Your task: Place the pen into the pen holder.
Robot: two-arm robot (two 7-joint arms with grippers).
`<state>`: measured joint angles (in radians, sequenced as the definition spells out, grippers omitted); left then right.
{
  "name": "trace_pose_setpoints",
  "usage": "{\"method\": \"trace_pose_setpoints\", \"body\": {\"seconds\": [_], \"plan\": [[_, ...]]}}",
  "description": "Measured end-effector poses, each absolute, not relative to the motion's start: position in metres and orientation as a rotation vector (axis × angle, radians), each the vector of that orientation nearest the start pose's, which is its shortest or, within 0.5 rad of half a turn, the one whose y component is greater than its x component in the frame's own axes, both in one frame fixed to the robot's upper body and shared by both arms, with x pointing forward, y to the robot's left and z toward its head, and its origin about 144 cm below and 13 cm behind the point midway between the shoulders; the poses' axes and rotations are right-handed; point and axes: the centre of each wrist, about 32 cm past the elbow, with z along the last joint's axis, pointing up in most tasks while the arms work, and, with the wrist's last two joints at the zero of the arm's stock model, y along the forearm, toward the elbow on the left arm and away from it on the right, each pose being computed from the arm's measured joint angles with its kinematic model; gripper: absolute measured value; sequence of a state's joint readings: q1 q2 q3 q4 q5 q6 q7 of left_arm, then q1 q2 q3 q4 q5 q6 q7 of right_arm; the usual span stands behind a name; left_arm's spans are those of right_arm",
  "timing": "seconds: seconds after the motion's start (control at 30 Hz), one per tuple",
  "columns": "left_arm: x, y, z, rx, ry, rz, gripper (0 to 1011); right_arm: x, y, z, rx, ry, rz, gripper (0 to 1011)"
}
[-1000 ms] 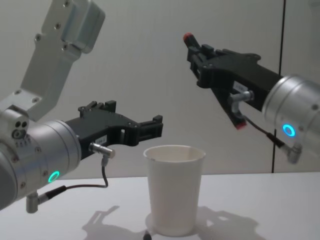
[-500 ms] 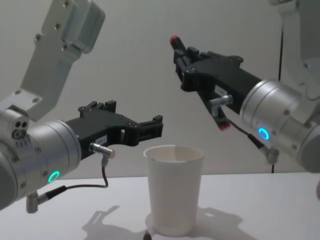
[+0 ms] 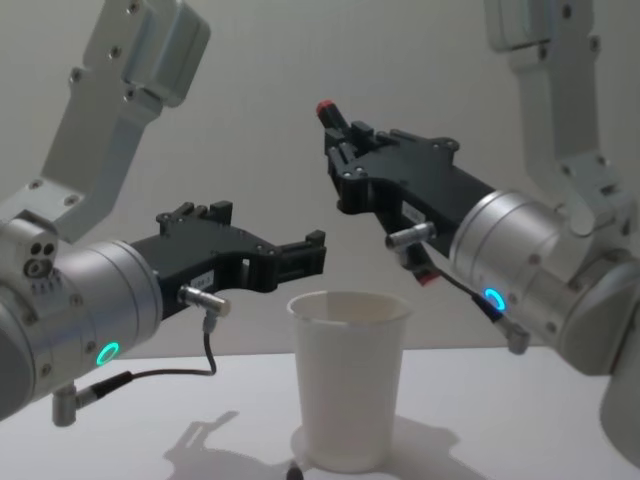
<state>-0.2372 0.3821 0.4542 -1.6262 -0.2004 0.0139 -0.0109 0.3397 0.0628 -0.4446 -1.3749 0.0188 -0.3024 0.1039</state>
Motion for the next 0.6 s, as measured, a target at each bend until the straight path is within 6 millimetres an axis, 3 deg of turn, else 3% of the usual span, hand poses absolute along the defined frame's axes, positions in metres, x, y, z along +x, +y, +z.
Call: {"method": "trace_pose_setpoints", "body": {"seconds": [0.6], "plan": [[0.492,0.198,1.204,0.061,-0.268,1.124,1001,0.537,-0.096,1.185,0.243,-0.423,-1.027,185]]}}
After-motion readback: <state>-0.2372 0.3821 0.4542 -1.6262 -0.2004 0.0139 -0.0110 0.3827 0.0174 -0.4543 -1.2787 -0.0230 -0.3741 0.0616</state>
